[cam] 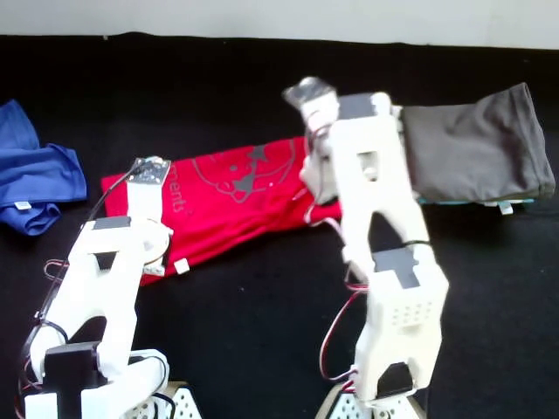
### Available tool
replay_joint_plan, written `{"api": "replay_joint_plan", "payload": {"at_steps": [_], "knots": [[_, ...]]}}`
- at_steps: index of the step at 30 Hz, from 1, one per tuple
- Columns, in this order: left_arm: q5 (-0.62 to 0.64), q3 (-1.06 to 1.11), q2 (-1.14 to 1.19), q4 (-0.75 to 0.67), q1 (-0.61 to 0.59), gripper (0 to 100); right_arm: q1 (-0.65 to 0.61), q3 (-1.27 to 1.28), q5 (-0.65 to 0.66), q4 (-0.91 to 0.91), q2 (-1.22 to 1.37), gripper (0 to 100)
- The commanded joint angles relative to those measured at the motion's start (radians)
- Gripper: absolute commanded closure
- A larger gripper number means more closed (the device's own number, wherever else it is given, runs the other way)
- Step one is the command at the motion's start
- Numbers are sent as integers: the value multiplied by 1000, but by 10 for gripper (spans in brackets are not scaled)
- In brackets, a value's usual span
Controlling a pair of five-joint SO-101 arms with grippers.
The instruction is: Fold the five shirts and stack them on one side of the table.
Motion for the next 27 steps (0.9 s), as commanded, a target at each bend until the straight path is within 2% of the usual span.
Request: {"api": "replay_joint_plan", "payload": {"at_steps": [1,5,11,27], "knots": [[3,7,-12,-14,7,991,-77,70,-12,-111,-73,991],[3,7,-12,-12,7,991,-148,127,-12,-196,-41,991],[3,7,-12,-11,7,991,-163,124,-14,-348,39,991],[5,7,-19,-9,12,991,-197,125,-11,-351,147,991]]}}
